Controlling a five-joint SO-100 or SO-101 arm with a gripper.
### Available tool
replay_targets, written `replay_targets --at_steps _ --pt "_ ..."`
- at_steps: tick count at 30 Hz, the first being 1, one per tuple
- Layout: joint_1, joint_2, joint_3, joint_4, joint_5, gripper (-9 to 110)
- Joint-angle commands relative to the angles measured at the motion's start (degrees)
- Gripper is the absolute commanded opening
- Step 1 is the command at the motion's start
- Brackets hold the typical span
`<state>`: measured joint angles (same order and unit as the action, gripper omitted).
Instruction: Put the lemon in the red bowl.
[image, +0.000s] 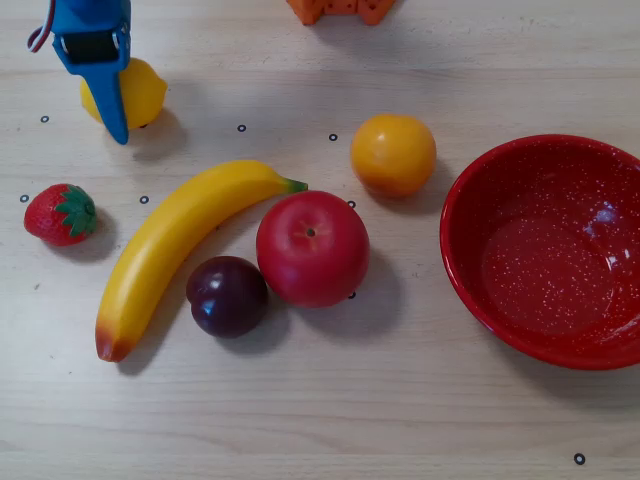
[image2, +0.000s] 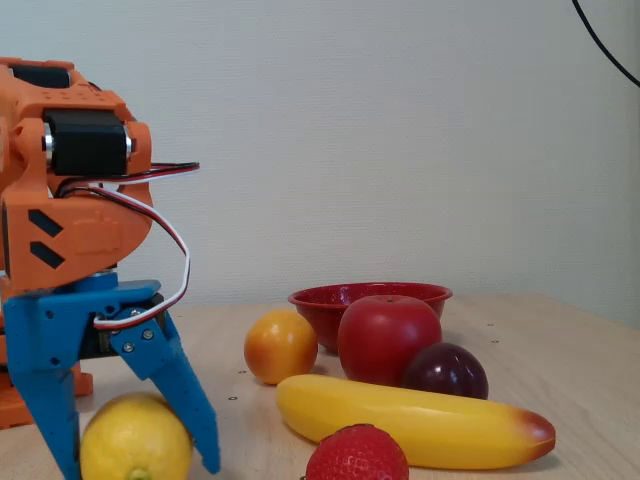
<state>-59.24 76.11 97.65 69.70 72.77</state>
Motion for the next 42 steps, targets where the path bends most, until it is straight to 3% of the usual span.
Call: replay_targets --at_steps 1,9,20,35,42 --pt "-1.3 4.4 -5.5 3.7 -1.8 0" --pt "0.6 6.6 -15.1 16.7 -7.6 0" --pt "11.4 14.1 -33.9 38.9 -27.5 0" --pt "44.3 28.3 -30.5 35.1 -58.4 0" --pt "61.6 32.5 -24.5 24.5 -63.4 0"
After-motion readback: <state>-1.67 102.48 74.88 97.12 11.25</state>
